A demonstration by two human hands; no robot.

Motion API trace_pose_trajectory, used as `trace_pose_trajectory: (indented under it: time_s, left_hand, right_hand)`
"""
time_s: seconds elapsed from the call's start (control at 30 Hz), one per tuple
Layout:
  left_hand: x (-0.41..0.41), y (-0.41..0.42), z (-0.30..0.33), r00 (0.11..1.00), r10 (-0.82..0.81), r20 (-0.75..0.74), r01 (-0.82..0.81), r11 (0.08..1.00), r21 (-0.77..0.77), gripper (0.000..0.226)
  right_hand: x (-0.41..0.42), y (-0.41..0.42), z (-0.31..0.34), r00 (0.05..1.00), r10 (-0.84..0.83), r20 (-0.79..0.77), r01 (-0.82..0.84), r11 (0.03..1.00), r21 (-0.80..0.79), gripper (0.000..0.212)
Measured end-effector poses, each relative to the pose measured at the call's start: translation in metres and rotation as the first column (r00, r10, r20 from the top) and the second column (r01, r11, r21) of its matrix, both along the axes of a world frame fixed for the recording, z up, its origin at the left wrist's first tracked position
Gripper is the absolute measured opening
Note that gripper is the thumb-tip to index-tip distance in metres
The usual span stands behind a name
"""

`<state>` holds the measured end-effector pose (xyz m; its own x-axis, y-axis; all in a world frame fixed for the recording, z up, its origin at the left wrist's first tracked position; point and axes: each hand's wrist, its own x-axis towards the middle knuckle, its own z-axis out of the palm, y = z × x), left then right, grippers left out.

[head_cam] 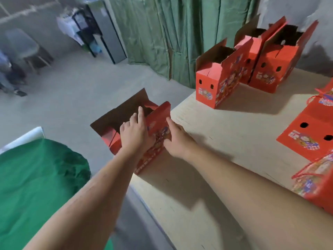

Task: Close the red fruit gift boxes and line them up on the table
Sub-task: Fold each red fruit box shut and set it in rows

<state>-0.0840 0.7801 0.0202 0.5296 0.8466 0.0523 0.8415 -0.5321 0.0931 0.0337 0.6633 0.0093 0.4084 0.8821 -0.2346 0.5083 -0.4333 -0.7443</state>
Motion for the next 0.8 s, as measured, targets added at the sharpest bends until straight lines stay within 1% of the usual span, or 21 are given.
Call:
trace_pose_trajectory:
  time_s: [0.03,0.1,0.13,0.17,0.23,0.3,0.37,0.4,0.43,0.47,0.5,0.53,0.6,0.67,0.73,0.8]
  left_hand:
    - [-0.001,0.006,0.000,1.000,-0.019,-0.018,0.018,1.000,-0.020,0.063]
    - [-0.003,0.008,0.001,0.996,-0.082,-0.020,0.083,0.995,0.047,0.014]
    - [-0.003,0.004,0.001,0.994,-0.106,-0.004,0.106,0.991,0.087,0.013]
    - [-0.005,-0.002,0.001,0.991,-0.136,0.013,0.134,0.985,0.114,0.020]
    - [-0.011,-0.018,0.000,0.971,-0.229,0.067,0.219,0.967,0.127,0.026]
    - [-0.014,-0.038,-0.003,0.942,-0.325,0.089,0.318,0.944,0.087,0.032]
    - [-0.015,-0.062,-0.004,0.916,-0.392,0.090,0.392,0.920,0.019,0.041]
    - [-0.016,-0.073,-0.003,0.902,-0.422,0.095,0.423,0.906,0.002,0.045]
    - [-0.017,-0.082,-0.003,0.887,-0.453,0.095,0.456,0.890,-0.011,0.048]
    - [-0.020,-0.093,-0.003,0.868,-0.489,0.087,0.492,0.870,-0.023,0.047]
    - [-0.022,-0.103,-0.002,0.842,-0.535,0.074,0.538,0.842,-0.028,0.044]
    - [-0.026,-0.116,-0.001,0.803,-0.592,0.069,0.595,0.804,-0.024,0.039]
    - [-0.033,-0.143,0.005,0.707,-0.701,0.097,0.704,0.710,0.004,0.028]
    - [-0.036,-0.181,0.010,0.596,-0.791,0.137,0.800,0.600,-0.015,0.022]
    - [-0.035,-0.223,0.011,0.485,-0.854,0.188,0.872,0.487,-0.037,0.027]
    - [-0.035,-0.263,0.011,0.397,-0.884,0.249,0.917,0.393,-0.068,0.039]
  right_hand:
    - [-0.005,0.007,0.000,1.000,0.022,0.014,-0.022,1.000,-0.017,0.086]
    - [-0.010,0.014,-0.002,0.997,0.035,0.071,-0.032,0.998,-0.047,0.089]
    - [-0.011,0.014,-0.003,0.993,0.030,0.112,-0.023,0.998,-0.062,0.091]
    - [-0.011,0.011,-0.005,0.985,0.025,0.172,-0.012,0.997,-0.080,0.092]
    - [-0.005,0.000,-0.008,0.943,0.019,0.333,0.017,0.994,-0.107,0.091]
    - [0.005,-0.018,-0.009,0.893,-0.023,0.450,0.064,0.995,-0.077,0.079]
    - [0.018,-0.046,-0.009,0.860,-0.065,0.506,0.090,0.996,-0.025,0.064]
    - [0.026,-0.064,-0.009,0.863,-0.062,0.502,0.076,0.997,-0.007,0.057]
    - [0.034,-0.085,-0.010,0.888,-0.067,0.455,0.062,0.998,0.025,0.050]
    - [0.041,-0.109,-0.010,0.923,-0.088,0.375,0.072,0.996,0.058,0.043]
    - [0.045,-0.134,-0.009,0.949,-0.113,0.295,0.095,0.993,0.074,0.040]
    - [0.044,-0.162,-0.009,0.960,-0.142,0.242,0.128,0.989,0.073,0.042]
    - [0.037,-0.212,-0.011,0.967,-0.185,0.177,0.171,0.981,0.090,0.051]
    - [0.021,-0.268,-0.017,0.962,-0.254,0.100,0.237,0.958,0.160,0.053]
    - [0.000,-0.327,-0.022,0.932,-0.358,0.061,0.334,0.910,0.245,0.051]
    - [-0.026,-0.384,-0.028,0.887,-0.461,0.029,0.435,0.854,0.285,0.050]
